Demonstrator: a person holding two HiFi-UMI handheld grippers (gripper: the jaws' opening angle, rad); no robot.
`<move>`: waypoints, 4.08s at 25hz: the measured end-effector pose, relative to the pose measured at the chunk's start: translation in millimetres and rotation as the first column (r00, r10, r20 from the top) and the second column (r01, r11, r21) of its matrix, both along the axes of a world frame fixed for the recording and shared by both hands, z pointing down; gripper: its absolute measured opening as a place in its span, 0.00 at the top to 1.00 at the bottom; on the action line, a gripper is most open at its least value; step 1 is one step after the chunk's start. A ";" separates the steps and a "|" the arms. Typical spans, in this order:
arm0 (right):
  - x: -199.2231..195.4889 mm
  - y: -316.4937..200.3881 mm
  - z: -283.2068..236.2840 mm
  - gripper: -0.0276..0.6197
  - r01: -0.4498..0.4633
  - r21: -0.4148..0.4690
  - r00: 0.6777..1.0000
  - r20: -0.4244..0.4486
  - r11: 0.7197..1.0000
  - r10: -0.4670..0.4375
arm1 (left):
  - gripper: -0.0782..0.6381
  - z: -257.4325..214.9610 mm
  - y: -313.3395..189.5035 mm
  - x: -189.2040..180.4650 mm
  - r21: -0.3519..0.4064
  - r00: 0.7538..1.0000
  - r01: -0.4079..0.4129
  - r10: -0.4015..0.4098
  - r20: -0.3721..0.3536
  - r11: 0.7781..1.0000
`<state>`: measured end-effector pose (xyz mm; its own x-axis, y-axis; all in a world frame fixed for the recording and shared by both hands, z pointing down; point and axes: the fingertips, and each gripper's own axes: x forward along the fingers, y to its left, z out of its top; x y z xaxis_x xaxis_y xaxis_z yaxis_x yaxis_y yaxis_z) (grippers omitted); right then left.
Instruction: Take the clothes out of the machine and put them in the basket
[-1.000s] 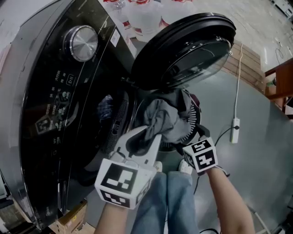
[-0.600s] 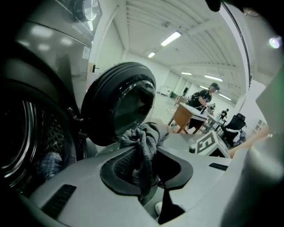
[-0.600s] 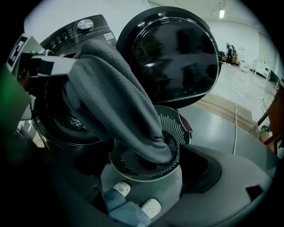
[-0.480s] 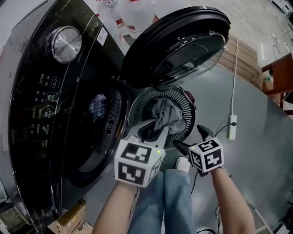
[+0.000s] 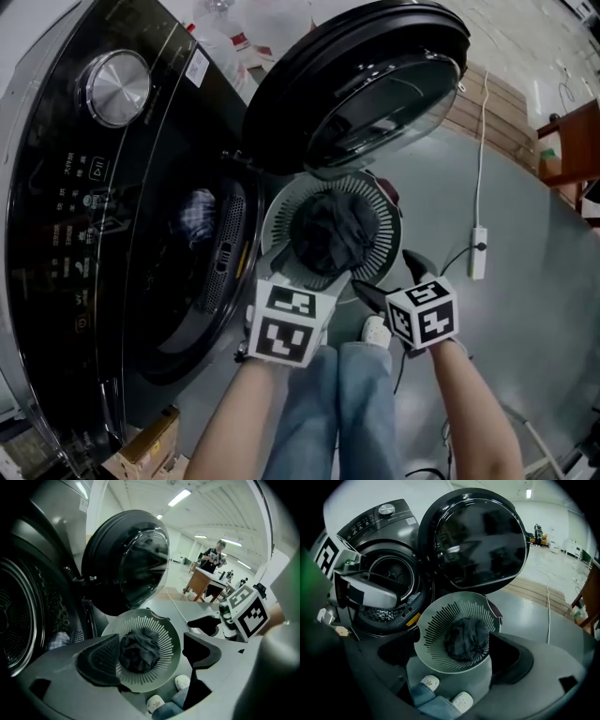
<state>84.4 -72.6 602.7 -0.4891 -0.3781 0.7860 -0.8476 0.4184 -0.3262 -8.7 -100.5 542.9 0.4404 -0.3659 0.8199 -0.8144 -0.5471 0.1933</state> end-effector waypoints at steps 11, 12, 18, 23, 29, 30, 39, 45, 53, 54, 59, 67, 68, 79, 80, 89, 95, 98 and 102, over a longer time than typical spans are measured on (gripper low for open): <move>-9.8 -3.2 -5.0 0.22 0.031 0.019 0.999 -0.040 0.999 -0.030 | 0.33 7.5 -10.4 -29.3 0.100 0.996 0.079 -0.083 0.036 0.992; -10.7 -4.2 -5.4 0.22 0.028 0.018 0.999 -0.040 0.999 -0.027 | 0.33 7.6 -11.2 -31.2 0.103 0.995 0.083 -0.087 0.039 0.991; -6.8 -10.5 -8.6 0.22 -0.025 0.042 0.998 -0.062 0.999 0.028 | 0.33 9.2 -16.0 -39.2 0.114 0.990 0.110 -0.118 0.070 0.987; -3.6 -15.0 -12.2 0.22 -0.053 0.058 0.997 -0.059 0.997 0.056 | 0.34 9.5 -21.7 -43.9 0.133 0.987 0.121 -0.133 0.092 0.984; -11.9 -21.7 -4.6 0.22 -0.042 0.091 0.998 -0.038 0.995 0.046 | 0.34 16.7 -34.4 -51.5 0.216 0.979 0.179 -0.196 0.059 0.960; -14.4 -23.5 -2.2 0.22 -0.045 0.105 0.998 -0.032 0.993 0.049 | 0.34 18.5 -36.8 -52.1 0.244 0.978 0.188 -0.204 0.044 0.951; -42.5 -25.0 23.0 0.23 -0.029 0.153 1.000 0.003 0.988 0.029 | 0.34 37.7 -43.0 -96.6 0.402 0.961 0.233 -0.274 0.045 0.885; -68.4 -18.0 32.9 0.23 0.025 0.143 1.000 0.008 0.989 -0.026 | 0.34 54.7 -50.3 -168.9 0.417 0.915 0.255 -0.358 0.189 0.872; -96.4 -16.3 48.8 0.23 0.050 0.153 0.998 0.034 0.987 -0.056 | 0.34 88.5 -79.8 -265.1 0.452 0.808 0.292 -0.470 0.355 0.843; -98.9 -15.1 51.6 0.23 0.054 0.151 0.997 0.038 0.987 -0.060 | 0.34 93.9 -83.9 -274.2 0.446 0.793 0.311 -0.488 0.365 0.839; -104.8 -10.4 69.2 0.23 0.054 0.140 0.997 0.041 0.989 -0.061 | 0.34 114.8 -109.0 -302.1 0.430 0.735 0.370 -0.543 0.406 0.823; -108.2 -10.0 88.5 0.24 0.053 0.115 0.997 0.047 0.992 -0.059 | 0.34 152.5 -113.0 -340.4 0.318 0.639 0.303 -0.439 0.631 0.898; -108.0 -11.3 89.4 0.24 0.054 0.115 0.997 0.047 0.992 -0.060 | 0.34 155.0 -113.2 -341.4 0.310 0.627 0.277 -0.416 0.659 0.910; -101.9 -31.6 91.7 0.26 0.058 0.133 0.998 0.007 0.989 -0.059 | 0.82 175.7 -108.3 -328.1 0.122 0.638 0.237 -0.249 0.729 0.964; -102.0 -30.9 90.5 0.26 0.060 0.132 0.998 0.006 0.989 -0.061 | 0.82 173.8 -108.4 -327.3 0.141 0.632 0.230 -0.258 0.731 0.963; -92.4 -8.4 60.0 0.27 0.108 0.131 0.994 -0.017 0.985 -0.107 | 0.83 127.6 -93.0 -295.4 0.335 0.602 0.136 -0.346 0.719 0.932; -78.0 -2.8 25.7 0.28 0.072 0.141 0.997 -0.006 0.987 -0.072 | 0.83 72.2 -66.8 -269.2 0.438 0.630 0.218 -0.468 0.620 0.872; -72.2 -3.8 7.3 0.28 0.062 0.155 0.998 -0.006 0.986 -0.062 | 0.83 49.7 -58.6 -254.8 0.465 0.635 0.208 -0.480 0.605 0.861; -61.9 -3.2 -16.9 0.28 0.042 0.167 0.999 -0.006 0.985 -0.042 | 0.83 17.1 -49.9 -233.6 0.493 0.666 0.200 -0.486 0.565 0.847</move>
